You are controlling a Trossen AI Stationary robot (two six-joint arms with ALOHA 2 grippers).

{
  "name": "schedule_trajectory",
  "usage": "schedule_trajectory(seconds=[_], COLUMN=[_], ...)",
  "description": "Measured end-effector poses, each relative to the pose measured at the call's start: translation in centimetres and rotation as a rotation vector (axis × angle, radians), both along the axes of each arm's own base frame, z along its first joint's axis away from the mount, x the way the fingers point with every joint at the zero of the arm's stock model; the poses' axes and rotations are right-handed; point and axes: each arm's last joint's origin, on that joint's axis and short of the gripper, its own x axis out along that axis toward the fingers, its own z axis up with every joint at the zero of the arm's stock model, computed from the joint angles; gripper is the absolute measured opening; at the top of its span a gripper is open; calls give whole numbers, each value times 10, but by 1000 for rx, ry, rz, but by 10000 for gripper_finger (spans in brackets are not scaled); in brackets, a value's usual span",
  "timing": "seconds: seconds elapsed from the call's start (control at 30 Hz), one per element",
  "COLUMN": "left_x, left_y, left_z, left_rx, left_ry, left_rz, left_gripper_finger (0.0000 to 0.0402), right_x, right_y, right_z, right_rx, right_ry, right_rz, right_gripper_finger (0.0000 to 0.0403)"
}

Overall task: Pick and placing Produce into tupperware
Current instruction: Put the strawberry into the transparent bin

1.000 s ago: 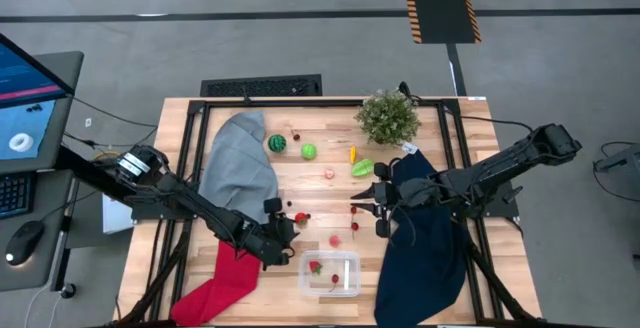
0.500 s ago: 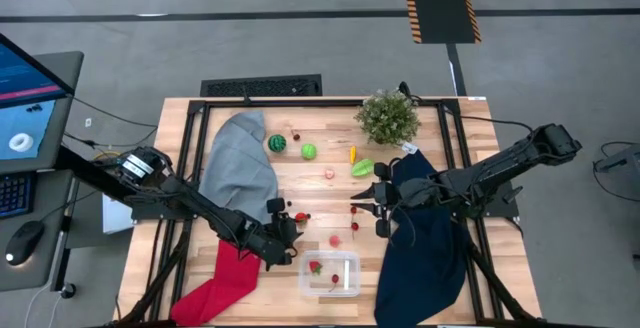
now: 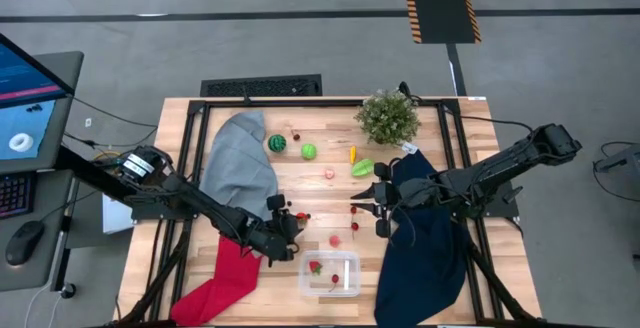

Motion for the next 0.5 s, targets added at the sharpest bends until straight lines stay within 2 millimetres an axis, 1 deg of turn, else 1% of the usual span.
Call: schedule_trajectory(seconds=[0.2,0.3,0.4,0.5], left_x=[2,3,3,2], left_y=[4,5,5,5], left_z=[-1,0,0,-1], left_rx=[-33,-36,-37,-28], left_ry=[11,10,9,17], left_rz=[-1,1,0,-11], left_gripper_finger=[146,132,95,37], right_x=[0,0,0,0], right_y=[0,0,0,0], right_z=[0,0,0,0], right_rx=[0,0,0,0], right_ry=[0,0,0,0], right_rz=[0,0,0,0], right_gripper_finger=[95,95,95,95])
